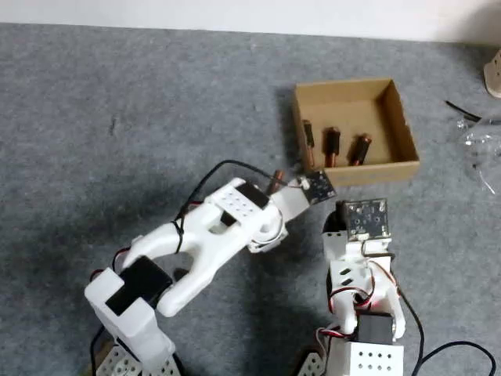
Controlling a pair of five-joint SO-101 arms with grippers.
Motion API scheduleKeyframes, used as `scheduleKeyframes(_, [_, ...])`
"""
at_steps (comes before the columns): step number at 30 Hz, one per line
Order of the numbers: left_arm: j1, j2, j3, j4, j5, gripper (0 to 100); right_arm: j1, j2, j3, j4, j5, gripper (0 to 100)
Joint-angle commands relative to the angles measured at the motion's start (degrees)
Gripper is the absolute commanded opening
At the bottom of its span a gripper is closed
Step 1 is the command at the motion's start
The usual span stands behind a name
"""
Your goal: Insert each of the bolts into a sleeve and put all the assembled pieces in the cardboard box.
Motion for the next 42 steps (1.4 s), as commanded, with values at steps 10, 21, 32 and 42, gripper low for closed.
scheduleKeyframes(10, [-1.71, 0.57, -1.71, 0.62, -0.35, 0, 0.40, -0.92, 0.13, -2.07, -0.62, 0.5])
scheduleKeyframes(21, [-0.04, -9.27, 3.12, 3.08, -0.53, 1, -2.15, -0.92, 2.59, -2.07, -0.53, 0.5])
scheduleKeyframes(32, [-0.66, -59.30, 36.97, -10.29, -0.09, 1, -2.42, -0.92, 3.21, -4.00, -0.53, 0.5])
scheduleKeyframes(42, [-7.78, -97.54, 53.23, -11.43, 7.74, 1, -2.42, -0.92, 3.21, -4.09, -0.53, 0.5])
